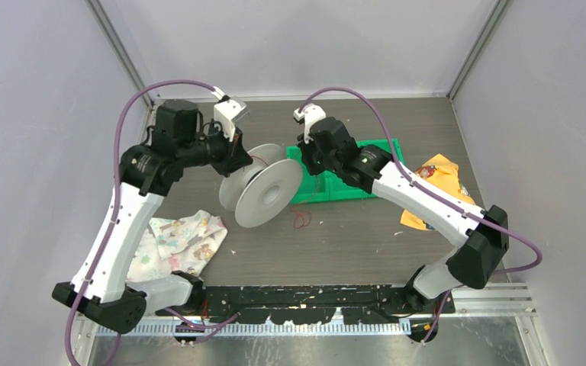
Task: Wrap the cables
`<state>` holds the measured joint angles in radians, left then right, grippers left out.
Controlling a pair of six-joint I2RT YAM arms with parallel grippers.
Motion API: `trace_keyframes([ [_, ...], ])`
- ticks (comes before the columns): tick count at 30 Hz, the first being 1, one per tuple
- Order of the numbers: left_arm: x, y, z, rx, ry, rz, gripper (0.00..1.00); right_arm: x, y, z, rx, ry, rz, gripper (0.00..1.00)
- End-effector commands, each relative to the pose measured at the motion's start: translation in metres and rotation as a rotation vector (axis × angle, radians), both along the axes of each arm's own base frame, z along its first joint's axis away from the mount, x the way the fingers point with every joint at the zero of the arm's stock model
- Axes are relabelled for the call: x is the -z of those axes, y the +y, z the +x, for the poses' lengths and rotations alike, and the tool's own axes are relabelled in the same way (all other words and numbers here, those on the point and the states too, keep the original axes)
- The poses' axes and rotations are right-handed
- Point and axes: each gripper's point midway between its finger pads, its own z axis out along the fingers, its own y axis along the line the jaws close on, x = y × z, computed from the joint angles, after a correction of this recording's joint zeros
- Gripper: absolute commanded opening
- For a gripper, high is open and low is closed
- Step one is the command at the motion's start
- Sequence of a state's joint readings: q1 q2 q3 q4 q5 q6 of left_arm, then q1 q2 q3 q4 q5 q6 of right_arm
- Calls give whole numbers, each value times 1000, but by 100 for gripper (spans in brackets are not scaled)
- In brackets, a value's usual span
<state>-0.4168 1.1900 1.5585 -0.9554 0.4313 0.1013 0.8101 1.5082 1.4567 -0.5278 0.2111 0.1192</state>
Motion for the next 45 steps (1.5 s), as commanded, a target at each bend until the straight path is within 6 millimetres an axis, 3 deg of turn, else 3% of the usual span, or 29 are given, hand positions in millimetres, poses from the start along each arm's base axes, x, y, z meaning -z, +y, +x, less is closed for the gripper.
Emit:
trace_keyframes([
  [1, -57, -11, -24, 87, -85, -137, 0, -26, 5, -5, -9, -53, 185, 18],
  [11, -120, -9, -36, 19, -171, -303, 0, -3, 31, -12, -32, 5, 402, 59],
  [16, -135, 0, -32, -58, -215, -327, 0, 7, 38, -12, -19, 40, 445, 63],
  [22, -145, 10, -25, -129, -251, -335, 0, 13, 20, -7, 55, 30, 424, 78],
  [25, -148, 10, -23, -140, -255, -340, 0, 25, 7, -4, 97, 50, 381, 84],
  [39, -171, 28, -16, -273, -301, -390, 0, 51, -29, -24, 138, 38, 348, 85],
  [45, -176, 26, -17, -266, -307, -411, 0, 51, -20, -30, 77, 37, 383, 85],
])
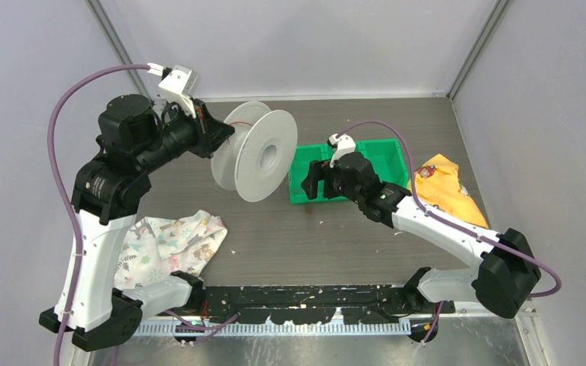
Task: Wrap the cables
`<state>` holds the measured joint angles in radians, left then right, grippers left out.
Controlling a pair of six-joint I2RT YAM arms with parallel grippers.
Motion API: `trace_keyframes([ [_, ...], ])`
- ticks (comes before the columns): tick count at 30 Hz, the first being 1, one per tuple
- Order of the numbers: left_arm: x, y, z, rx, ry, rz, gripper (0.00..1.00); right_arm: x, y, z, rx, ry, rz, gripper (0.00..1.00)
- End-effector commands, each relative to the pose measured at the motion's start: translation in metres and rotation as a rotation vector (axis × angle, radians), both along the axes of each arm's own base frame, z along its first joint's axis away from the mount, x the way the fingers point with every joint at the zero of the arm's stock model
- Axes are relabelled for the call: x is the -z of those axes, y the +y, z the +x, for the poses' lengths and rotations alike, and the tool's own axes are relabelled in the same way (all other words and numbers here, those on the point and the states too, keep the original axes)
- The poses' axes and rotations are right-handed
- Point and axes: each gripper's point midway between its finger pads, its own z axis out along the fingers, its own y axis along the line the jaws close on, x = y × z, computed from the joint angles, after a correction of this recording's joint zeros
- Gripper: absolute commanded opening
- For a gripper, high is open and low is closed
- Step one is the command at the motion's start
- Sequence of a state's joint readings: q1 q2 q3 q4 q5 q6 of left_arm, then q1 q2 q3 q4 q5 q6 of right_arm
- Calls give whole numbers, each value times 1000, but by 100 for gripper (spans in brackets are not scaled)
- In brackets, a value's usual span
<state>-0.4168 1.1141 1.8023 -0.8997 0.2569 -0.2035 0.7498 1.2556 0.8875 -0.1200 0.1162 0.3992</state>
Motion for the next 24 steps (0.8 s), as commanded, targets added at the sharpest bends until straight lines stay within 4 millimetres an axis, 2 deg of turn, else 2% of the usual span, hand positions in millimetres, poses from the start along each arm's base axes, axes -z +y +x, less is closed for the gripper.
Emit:
trace_keyframes([
  [1, -53, 2, -6, -10, -155, -103, 0, -22, 13, 2, -49, -83, 91, 85],
  [7, -57, 2, -7, -5, -160, -113, 0, -19, 39, -5, -164, -69, 166, 85],
  [13, -59, 0, -9, 2, -162, -131, 0, -13, 68, 13, -173, -83, 227, 84],
  [17, -60, 1, -8, -1, -161, -131, 0, -5, 84, 23, -174, -82, 247, 81],
  [21, -63, 1, -10, 2, -165, -138, 0, -6, 96, 31, -174, -91, 300, 76],
  [24, -64, 0, -10, 5, -165, -144, 0, -3, 105, 35, -181, -76, 313, 68],
])
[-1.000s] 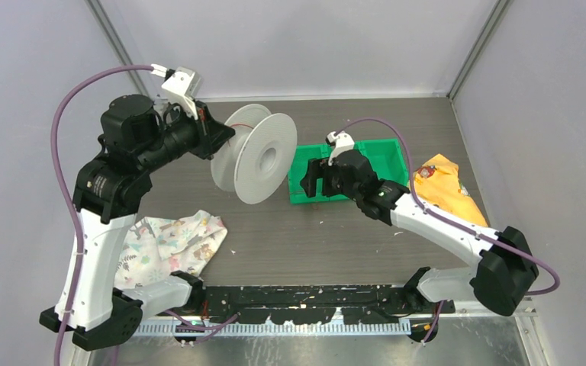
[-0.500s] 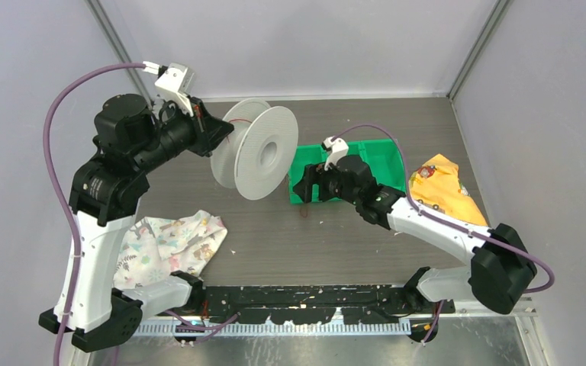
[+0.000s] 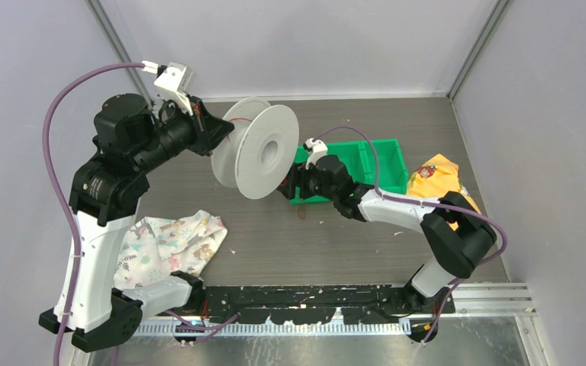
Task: Wrap the cables
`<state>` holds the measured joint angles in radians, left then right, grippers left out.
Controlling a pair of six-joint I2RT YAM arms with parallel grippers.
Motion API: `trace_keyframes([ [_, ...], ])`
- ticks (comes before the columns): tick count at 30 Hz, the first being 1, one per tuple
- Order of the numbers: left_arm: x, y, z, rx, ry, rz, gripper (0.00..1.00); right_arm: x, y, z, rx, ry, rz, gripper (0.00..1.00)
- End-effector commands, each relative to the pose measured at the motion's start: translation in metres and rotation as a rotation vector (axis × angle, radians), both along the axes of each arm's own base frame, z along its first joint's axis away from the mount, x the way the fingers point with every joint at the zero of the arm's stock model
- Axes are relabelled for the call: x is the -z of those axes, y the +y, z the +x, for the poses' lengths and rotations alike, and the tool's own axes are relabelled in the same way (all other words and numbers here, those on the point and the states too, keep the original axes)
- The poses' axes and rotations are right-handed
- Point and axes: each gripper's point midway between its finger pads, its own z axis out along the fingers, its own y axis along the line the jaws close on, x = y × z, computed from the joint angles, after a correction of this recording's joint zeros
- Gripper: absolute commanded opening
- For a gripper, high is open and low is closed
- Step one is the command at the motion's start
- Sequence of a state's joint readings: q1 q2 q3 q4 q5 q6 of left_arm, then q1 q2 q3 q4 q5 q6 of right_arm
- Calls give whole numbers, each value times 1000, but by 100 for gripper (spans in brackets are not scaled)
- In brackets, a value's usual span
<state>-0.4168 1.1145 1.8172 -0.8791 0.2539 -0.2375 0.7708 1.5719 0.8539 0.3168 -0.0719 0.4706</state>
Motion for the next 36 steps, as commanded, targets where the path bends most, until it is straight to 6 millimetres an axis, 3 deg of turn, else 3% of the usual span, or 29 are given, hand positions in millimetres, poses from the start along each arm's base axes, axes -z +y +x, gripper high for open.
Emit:
trace_keyframes([
  [1, -53, 1, -10, 10, -153, -106, 0, -51, 30, 19, -11, -91, 158, 64],
  [6, -55, 4, -8, -14, -153, -114, 0, -39, 40, 14, -35, -14, 179, 8],
  [7, -54, 7, -6, -35, -150, -115, 0, -37, 39, 11, -38, 5, 184, 2],
  [14, -36, 51, 42, -406, -86, -143, 0, -19, 39, -39, -64, 37, 111, 1],
  [18, -32, 59, 60, -505, -83, -190, 0, -10, 40, -70, -75, 2, -18, 1],
  [22, -17, 70, 76, -597, -65, -134, 0, -34, 50, -112, -184, -110, -120, 1],
  [27, 19, 92, 94, -742, -34, -3, 0, -85, 53, -149, -323, -228, -184, 1],
  [31, 45, 91, 100, -770, -13, 106, 0, -137, 56, -156, -377, -326, -149, 1],
  [36, 71, 62, 106, -678, 26, 251, 0, -194, 54, -140, -345, -482, -157, 1],
])
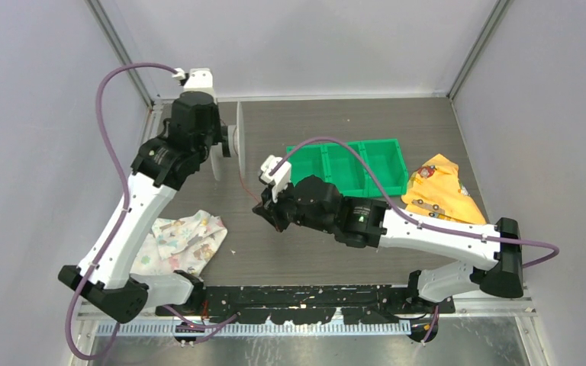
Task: Wrap the cables
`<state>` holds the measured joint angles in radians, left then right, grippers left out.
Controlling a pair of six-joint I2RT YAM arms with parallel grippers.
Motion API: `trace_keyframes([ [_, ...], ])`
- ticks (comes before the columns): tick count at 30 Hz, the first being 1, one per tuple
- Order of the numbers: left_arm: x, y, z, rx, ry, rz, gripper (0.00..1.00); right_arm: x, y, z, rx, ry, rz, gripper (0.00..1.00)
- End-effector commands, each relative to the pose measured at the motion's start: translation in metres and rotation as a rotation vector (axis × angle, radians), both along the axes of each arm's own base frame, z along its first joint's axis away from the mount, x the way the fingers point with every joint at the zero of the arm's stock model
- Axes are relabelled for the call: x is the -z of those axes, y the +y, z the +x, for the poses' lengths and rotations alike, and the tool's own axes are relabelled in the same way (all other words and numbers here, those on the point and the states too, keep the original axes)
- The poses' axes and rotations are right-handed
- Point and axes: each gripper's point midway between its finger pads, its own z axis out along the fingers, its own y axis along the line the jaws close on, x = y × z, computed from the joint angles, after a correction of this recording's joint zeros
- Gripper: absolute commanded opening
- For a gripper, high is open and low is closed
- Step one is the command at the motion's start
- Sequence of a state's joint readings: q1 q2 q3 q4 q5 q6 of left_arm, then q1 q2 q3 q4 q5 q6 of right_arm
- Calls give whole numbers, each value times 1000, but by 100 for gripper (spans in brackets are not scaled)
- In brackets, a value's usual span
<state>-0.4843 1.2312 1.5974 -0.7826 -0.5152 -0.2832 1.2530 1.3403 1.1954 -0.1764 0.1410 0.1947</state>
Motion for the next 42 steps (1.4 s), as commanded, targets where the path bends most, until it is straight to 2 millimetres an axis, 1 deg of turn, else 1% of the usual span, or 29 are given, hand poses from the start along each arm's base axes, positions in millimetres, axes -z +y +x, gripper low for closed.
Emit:
trace_keyframes([
  [1, -21, -21, 12, 46, -64, 37, 0, -54, -12, 21, 42, -203, -6, 1],
  [4, -7, -45, 15, 147, -20, 44, 0, -70, -18, 41, 105, -327, -28, 0],
  [6, -1, -53, 14, 197, -1, 55, 0, -77, -24, 59, 172, -372, -41, 1],
  [8, 5, -58, 12, 240, 21, 72, 0, -84, -32, 76, 224, -372, -18, 1],
  [12, 22, -74, 2, 373, 92, 94, 0, -100, -46, 98, 275, -350, 65, 1],
  [15, 33, -87, -9, 489, 132, 97, 0, -101, -58, 115, 310, -349, 57, 1],
  [18, 40, -103, -26, 631, 156, 87, 0, -99, -67, 127, 333, -340, 44, 1],
  [21, 37, -111, -46, 752, 162, 81, 0, -97, -78, 136, 368, -324, 30, 1],
  [24, 30, -115, -65, 855, 166, 82, 0, -91, -91, 145, 410, -304, 12, 1],
  [26, 22, -117, -75, 898, 155, 75, 0, -87, -99, 150, 431, -290, 5, 5],
  [30, -3, -116, -83, 904, 82, 41, 0, -73, -108, 154, 437, -229, 11, 12],
  [32, -19, -115, -86, 896, 36, 16, 0, -65, -109, 154, 431, -191, 23, 16],
  [35, -45, -115, -92, 897, -30, -23, 0, -47, -108, 154, 425, -141, 25, 20],
  [37, -62, -115, -98, 902, -67, -53, 0, -34, -105, 156, 418, -107, 22, 24],
  [40, -84, -114, -105, 895, -120, -111, 0, -12, -99, 157, 410, -48, 7, 35],
  [42, -96, -113, -111, 900, -153, -138, 0, -1, -96, 158, 412, -17, -5, 45],
])
